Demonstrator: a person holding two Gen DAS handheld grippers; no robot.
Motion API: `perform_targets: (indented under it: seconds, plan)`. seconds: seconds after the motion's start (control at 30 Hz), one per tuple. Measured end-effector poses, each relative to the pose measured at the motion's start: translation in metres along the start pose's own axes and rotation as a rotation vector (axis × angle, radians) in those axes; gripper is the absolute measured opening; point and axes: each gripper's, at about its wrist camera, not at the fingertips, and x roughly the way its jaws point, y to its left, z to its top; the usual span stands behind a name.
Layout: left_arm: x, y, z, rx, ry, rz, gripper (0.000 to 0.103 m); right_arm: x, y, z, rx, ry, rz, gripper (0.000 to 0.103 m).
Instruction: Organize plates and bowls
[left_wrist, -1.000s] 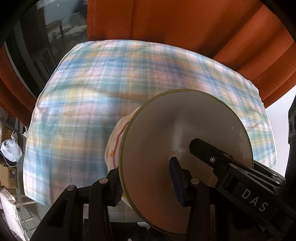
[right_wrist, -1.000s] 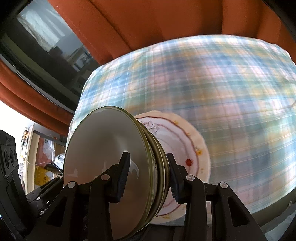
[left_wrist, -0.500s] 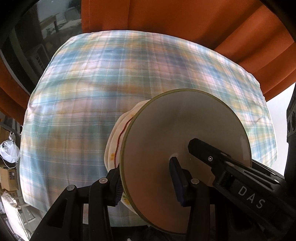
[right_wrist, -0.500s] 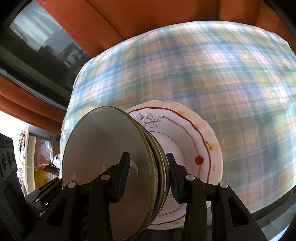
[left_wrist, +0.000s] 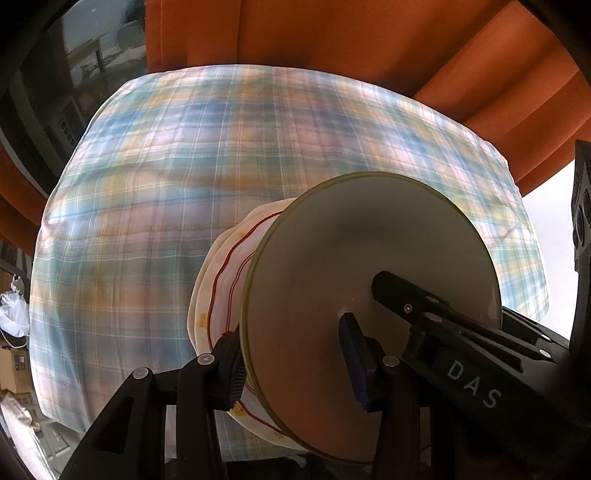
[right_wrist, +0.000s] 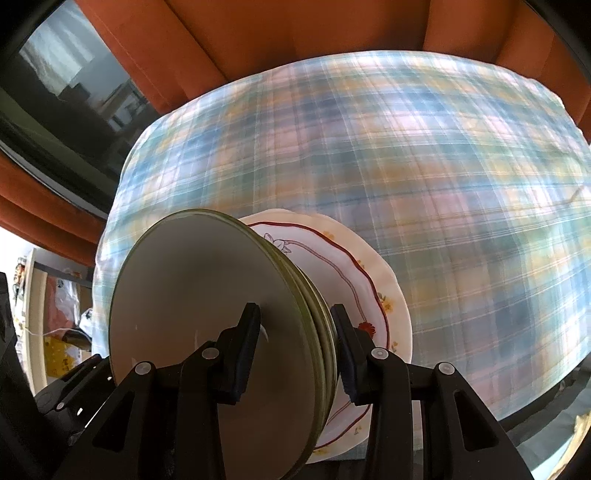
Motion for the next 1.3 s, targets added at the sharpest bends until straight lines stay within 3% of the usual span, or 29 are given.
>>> perform_targets:
  seconds: [0.13,0.27,0.43,0.67,0.8,0.93,1.1,1.3]
  plan:
    - [-0.004,-0.004,-0.002,0.041,-0.022,0.014,0.053,0.0,0.001,-0.001,0.015,-0.004,-0.032,0.048]
    - [-0.012,-0.005,-0.003,0.047,-0.072,0.033,0.072,-0.009,-0.004,-0.004,0.02,-0.04,-0.068,0.065]
    - [-0.028,-0.01,-0.008,0.044,-0.153,0.054,0.074,-0.027,-0.008,-0.007,0.004,-0.093,-0.064,0.074]
    - [-0.051,-0.025,-0.025,-0.006,-0.277,0.147,0.075,-0.057,-0.017,-0.016,-0.065,-0.197,-0.019,0.076]
    - [-0.061,-0.04,-0.045,-0.057,-0.35,0.195,0.082,-0.076,-0.031,-0.027,-0.083,-0.249,0.001,0.076]
    - [-0.064,-0.065,-0.065,-0.04,-0.417,0.236,0.083,-0.096,-0.054,-0.046,-0.098,-0.302,0.005,0.076]
    - [-0.062,-0.092,-0.091,-0.01,-0.494,0.257,0.087,-0.109,-0.088,-0.069,-0.101,-0.362,0.006,0.079]
    - [-0.055,-0.111,-0.12,-0.036,-0.548,0.226,0.091,-0.122,-0.129,-0.098,-0.117,-0.448,-0.053,0.08]
